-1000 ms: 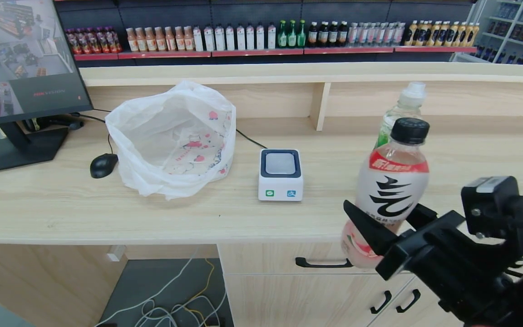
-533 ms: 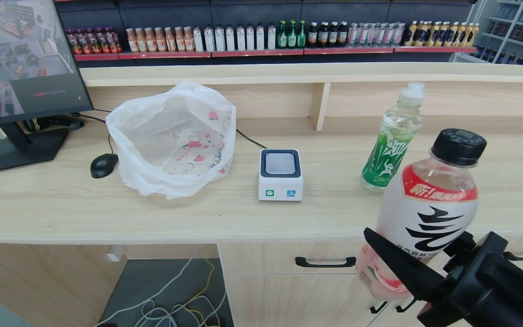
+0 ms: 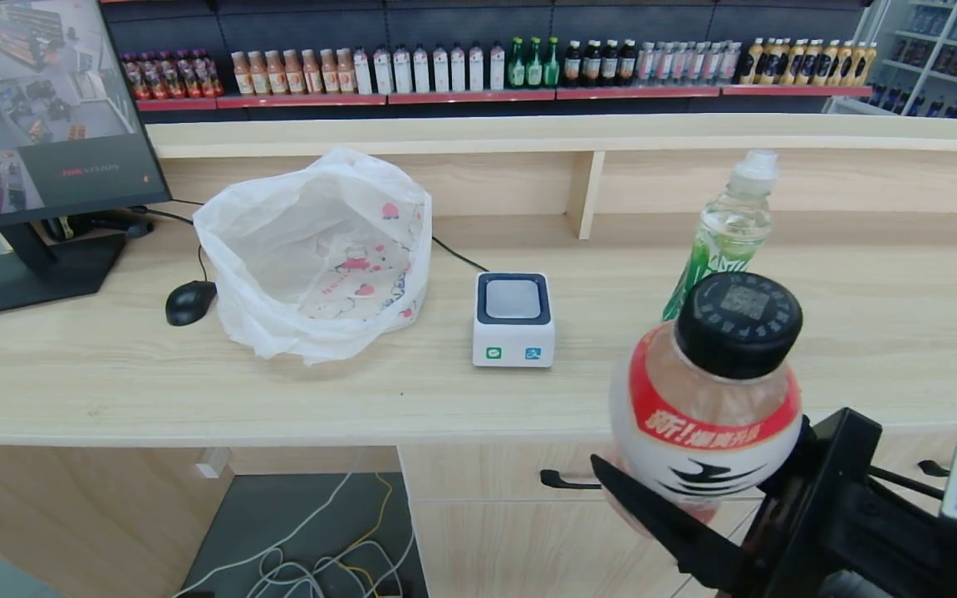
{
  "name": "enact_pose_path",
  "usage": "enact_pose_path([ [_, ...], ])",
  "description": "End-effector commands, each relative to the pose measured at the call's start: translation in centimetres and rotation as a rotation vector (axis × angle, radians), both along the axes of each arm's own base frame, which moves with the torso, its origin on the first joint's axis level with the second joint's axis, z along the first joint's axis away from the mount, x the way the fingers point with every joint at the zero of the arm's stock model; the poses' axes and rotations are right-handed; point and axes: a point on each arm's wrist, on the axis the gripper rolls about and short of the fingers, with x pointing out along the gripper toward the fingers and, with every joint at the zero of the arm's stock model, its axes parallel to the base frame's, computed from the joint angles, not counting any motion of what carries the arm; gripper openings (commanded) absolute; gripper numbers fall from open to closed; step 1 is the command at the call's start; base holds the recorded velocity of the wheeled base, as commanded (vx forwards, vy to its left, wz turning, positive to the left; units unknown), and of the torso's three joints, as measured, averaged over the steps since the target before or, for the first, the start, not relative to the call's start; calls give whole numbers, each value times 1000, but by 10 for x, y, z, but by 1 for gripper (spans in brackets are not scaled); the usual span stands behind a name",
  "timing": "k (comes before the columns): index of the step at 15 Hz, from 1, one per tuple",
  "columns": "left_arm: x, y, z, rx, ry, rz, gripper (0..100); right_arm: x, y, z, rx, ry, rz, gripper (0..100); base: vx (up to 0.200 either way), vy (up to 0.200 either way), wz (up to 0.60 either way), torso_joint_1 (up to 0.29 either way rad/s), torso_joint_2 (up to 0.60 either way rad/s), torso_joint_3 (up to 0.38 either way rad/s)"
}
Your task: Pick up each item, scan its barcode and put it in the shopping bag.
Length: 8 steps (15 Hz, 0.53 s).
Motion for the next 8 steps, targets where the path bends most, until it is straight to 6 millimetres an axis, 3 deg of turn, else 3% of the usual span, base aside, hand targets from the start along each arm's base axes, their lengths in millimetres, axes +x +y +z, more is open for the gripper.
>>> enact_pose_path([
  [1, 0, 0, 0, 0, 0, 0, 100, -6, 17, -7, -69, -35, 59, 0, 0, 0, 0, 0, 0, 0],
  [8, 0, 0, 0, 0, 0, 1, 100, -23, 21, -12, -241, -274, 101, 0, 0, 0, 0, 0, 0, 0],
])
